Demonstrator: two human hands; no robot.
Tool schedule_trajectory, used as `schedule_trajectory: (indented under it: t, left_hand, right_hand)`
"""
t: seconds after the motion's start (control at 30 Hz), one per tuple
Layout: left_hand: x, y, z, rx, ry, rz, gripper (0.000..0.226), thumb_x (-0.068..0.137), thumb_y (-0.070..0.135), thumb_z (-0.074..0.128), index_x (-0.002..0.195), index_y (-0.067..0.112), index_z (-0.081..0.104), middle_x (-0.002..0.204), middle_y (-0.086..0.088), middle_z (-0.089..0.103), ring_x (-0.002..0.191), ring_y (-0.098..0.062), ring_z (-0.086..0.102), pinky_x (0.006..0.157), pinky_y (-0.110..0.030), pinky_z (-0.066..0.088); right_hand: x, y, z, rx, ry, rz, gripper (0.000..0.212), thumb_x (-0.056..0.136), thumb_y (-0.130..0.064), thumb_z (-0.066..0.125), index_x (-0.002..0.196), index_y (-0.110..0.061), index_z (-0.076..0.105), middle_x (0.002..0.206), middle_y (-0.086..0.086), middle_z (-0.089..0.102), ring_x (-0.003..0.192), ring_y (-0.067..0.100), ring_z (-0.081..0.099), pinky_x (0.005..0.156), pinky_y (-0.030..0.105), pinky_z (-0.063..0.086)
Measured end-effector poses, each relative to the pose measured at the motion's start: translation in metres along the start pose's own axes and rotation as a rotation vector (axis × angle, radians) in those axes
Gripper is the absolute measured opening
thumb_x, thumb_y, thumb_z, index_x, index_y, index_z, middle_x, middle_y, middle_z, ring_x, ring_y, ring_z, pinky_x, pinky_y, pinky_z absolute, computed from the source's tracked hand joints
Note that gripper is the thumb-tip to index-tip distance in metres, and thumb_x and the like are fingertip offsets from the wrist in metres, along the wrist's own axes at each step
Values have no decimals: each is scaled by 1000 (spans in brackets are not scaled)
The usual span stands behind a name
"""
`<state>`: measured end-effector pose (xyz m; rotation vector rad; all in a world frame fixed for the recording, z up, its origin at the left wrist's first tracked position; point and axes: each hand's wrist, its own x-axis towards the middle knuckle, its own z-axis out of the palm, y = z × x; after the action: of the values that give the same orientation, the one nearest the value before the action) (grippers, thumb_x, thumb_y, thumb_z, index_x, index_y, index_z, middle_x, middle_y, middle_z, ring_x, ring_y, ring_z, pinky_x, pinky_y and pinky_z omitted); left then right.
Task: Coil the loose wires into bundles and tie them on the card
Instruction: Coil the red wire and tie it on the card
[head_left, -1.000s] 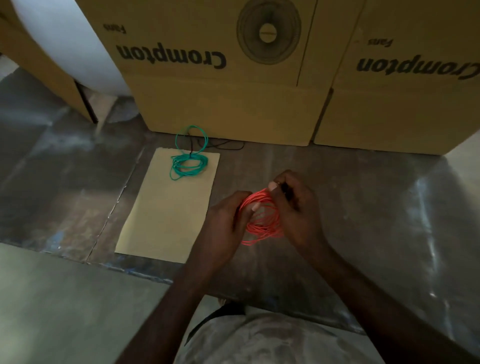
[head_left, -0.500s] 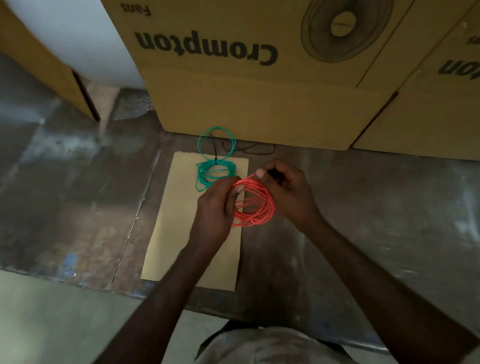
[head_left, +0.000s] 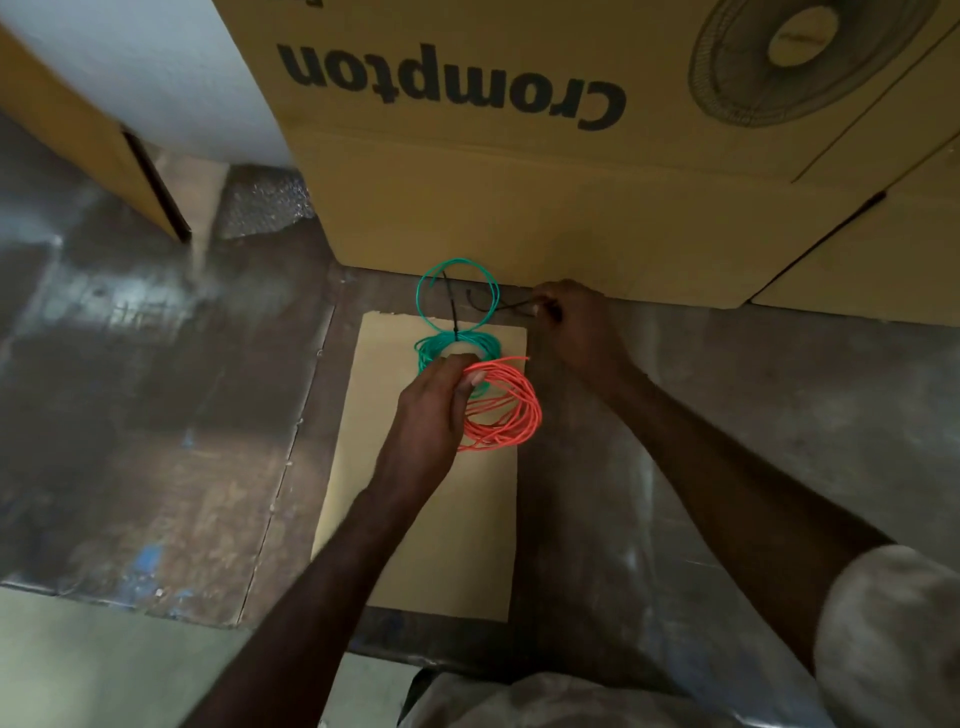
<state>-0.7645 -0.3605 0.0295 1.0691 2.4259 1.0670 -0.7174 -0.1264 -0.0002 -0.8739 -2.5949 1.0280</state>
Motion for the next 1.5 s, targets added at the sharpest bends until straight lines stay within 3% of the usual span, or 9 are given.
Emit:
schedule_trajectory:
  t: [0.13,0.23,0.5,0.67,0.87,1.1,1.23,1.33,1.5]
  left_hand:
    - [10,-8,-7,-1,29,0,33,113,31,46,133,15,67,127,-4,71,112,-4,60,93,3,36]
    - [18,-12,-12,-11,46,10,32,113,28,47,132,13,68,127,-3,72,114,-10,64,97,1,36]
    - [27,-13,-8,-34,28,33,29,113,22,50,132,12,69,127,-3,72,116,-13,66,98,-3,40]
    - [22,1,4,-55,-10,47,32,113,27,47,133,13,68,126,-3,72,116,-13,65,100,-19,49]
    - [9,18,17,-31,-38,59,34,113,30,45,131,12,68,121,-4,73,110,-9,63,95,-13,43]
    - [-6,28,22,-44,-27,81,31,112,29,48,124,10,70,115,-4,73,105,-12,64,91,-7,39]
    - [-10,29,19,-37,-11,74,33,112,29,48,127,10,70,118,-5,74,109,-11,64,93,-11,41]
    - [-10,29,17,-31,8,73,30,113,26,50,126,9,71,118,-5,74,109,-13,65,93,-14,42]
    - [-10,32,15,-27,16,60,33,113,30,48,130,12,70,121,-4,74,111,-13,66,93,-15,46]
  right_hand:
    - [32,1,21,-268,-134,-62,31,91,-26,57,113,-19,78,100,17,68,95,41,67,80,48,56]
    - [42,4,33,-399,-193,-23,26,96,-32,65,116,-21,75,108,13,64,107,38,66,87,48,56]
    - [11,11,7,-478,-166,-58,22,97,-18,63,113,-10,75,121,16,69,114,37,65,89,40,50]
    - [-29,30,-14,-472,-136,-8,13,91,-19,65,98,-11,73,105,14,66,97,39,68,79,45,56]
    - [-67,39,-23,-412,-156,99,14,89,-26,69,96,-15,74,103,12,71,96,35,69,79,40,56]
    - [-65,37,-25,-258,-24,198,30,98,-44,56,83,-20,67,86,8,73,84,35,72,67,31,51]
    - [-45,25,-28,-186,62,197,25,94,-40,55,97,-20,70,94,11,75,90,35,70,73,35,57]
    - [-31,32,-26,-245,32,92,30,87,-34,54,105,-20,74,104,6,78,99,31,72,82,38,59]
    - [-16,55,-13,-319,5,70,28,82,-30,55,97,-15,74,99,13,75,95,36,69,82,39,57]
